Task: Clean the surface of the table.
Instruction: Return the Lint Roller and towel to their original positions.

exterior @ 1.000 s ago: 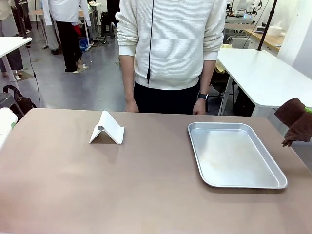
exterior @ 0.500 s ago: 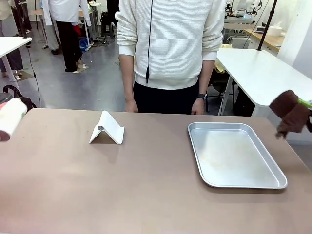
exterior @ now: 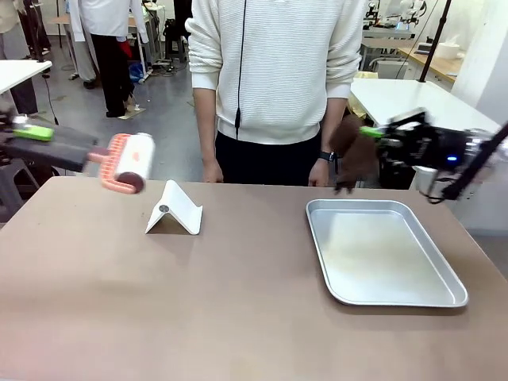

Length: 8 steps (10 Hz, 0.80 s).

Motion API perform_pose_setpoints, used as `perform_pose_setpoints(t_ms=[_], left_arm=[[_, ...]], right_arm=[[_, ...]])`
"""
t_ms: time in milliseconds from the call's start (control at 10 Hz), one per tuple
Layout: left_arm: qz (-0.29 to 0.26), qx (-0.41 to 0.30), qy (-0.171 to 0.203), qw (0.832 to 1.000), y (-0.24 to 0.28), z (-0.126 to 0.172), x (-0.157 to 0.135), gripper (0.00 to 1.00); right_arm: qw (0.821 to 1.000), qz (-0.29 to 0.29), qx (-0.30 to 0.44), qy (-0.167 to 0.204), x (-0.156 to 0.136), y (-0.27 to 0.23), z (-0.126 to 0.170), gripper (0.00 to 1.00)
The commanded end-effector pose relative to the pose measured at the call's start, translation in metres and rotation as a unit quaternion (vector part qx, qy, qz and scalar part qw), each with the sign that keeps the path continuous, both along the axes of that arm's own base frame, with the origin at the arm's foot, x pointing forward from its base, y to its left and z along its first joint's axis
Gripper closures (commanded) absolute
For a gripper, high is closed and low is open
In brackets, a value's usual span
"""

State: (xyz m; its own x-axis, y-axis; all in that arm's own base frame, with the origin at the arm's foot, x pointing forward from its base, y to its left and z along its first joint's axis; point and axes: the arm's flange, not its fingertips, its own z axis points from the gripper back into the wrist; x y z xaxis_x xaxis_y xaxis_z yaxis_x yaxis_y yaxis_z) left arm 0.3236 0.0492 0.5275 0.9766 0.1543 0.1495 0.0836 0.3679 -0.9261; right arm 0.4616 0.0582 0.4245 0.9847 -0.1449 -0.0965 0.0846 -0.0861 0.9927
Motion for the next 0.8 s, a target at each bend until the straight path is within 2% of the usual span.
perform_pose_setpoints(t_ms=[0,300,500,600,700], left_arm=[[0.008,0.080,0.011,0.997,-0.046,0.025,0.020,0.78],[0.027,0.194,0.026,0.980,-0.119,0.047,0.047,0.78],[0.028,0.292,0.033,0.955,-0.162,0.047,0.066,0.78],[0.028,0.328,0.035,0.944,-0.180,0.045,0.076,0.78],[0.032,0.356,0.019,0.934,-0.195,0.045,0.087,0.78]], right_arm=[[0.996,0.053,-0.065,0.021,0.013,0.052,-0.002,0.91],[0.985,0.088,-0.148,0.027,0.015,0.126,-0.044,0.91],[0.974,0.084,-0.201,0.055,0.017,0.156,-0.076,0.91],[0.971,0.084,-0.218,0.055,0.017,0.163,-0.087,0.91],[0.968,0.070,-0.239,0.044,0.020,0.168,-0.097,0.91]])
